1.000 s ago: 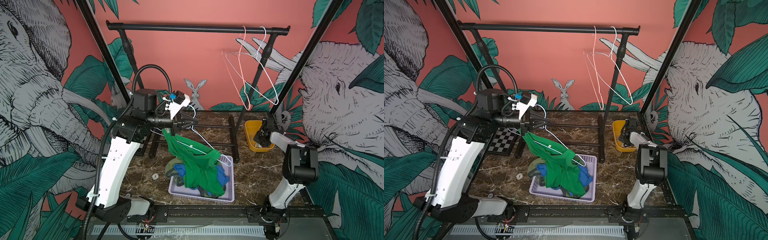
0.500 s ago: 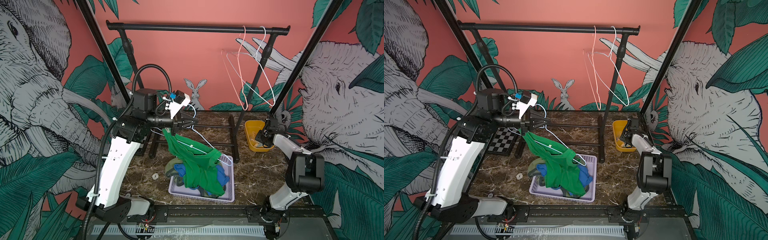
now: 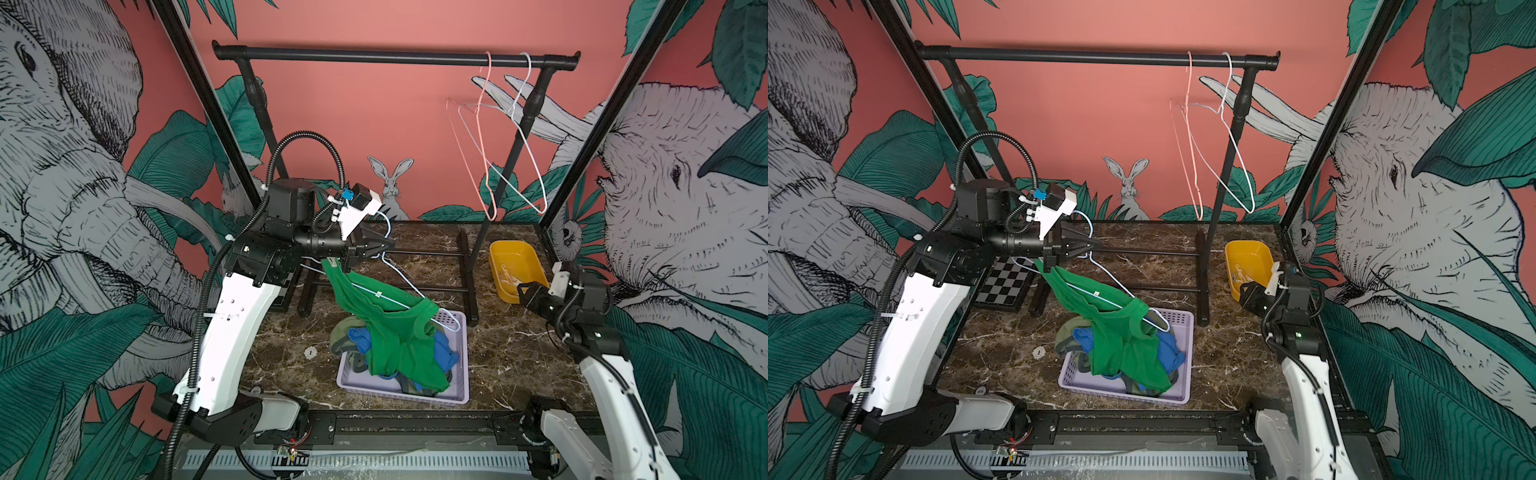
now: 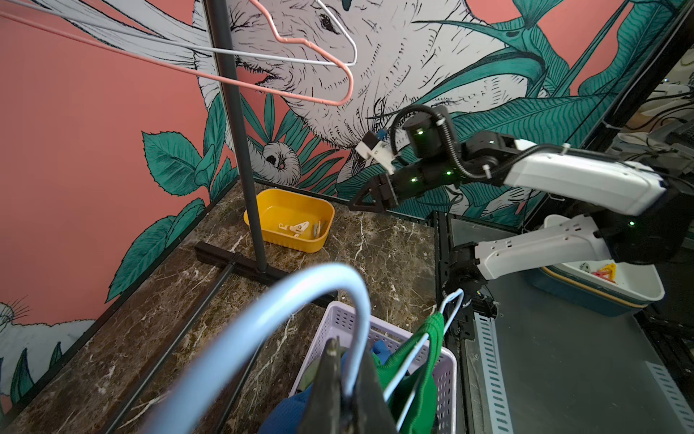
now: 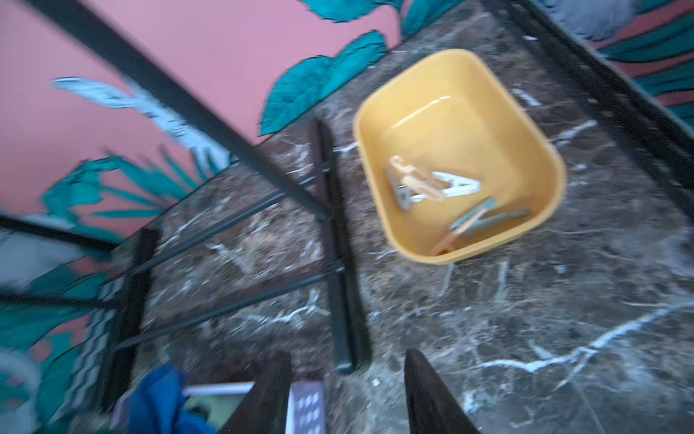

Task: Remove the clothespins securing tank tops to the hanger
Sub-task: Adjust the hanger.

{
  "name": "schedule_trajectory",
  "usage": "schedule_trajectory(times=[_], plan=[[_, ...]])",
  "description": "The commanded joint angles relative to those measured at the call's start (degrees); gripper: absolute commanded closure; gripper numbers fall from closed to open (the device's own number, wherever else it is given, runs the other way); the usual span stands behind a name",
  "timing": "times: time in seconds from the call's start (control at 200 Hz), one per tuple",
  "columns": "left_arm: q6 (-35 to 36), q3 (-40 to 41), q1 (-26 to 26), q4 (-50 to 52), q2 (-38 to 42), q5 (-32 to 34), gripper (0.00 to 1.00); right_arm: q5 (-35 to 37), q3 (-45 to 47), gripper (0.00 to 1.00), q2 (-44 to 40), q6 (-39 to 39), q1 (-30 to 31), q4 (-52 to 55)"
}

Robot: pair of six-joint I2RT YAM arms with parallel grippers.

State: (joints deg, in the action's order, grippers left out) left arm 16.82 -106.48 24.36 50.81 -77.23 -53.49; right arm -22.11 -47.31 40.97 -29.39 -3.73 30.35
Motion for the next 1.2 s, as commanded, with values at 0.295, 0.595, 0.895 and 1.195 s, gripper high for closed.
schedule_trajectory(times=[0.295, 0.595, 0.895, 1.195], plan=[[-1.1, -1.3, 0.4, -1.2, -1.8, -3.3, 1.00, -20.0, -14.3, 0.52, -2.4, -6.9, 25.2, -8.1], [-2.1, -0.8, 0.5, -1.2, -1.4, -4.8, 1.00, -4.9, -26.8, 0.50, 12.7, 7.2, 48.0, -2.5], [-2.5, 0.0, 0.5, -0.9, 0.1, -6.7, 1.00, 5.3, -40.2, 0.51, 27.0, 14.9, 55.5, 0.0], [-4.3, -0.9, 0.5, -2.1, 0.0, -8.6, 1.00, 1.3, -42.9, 0.52, 32.2, 15.5, 56.6, -2.1]])
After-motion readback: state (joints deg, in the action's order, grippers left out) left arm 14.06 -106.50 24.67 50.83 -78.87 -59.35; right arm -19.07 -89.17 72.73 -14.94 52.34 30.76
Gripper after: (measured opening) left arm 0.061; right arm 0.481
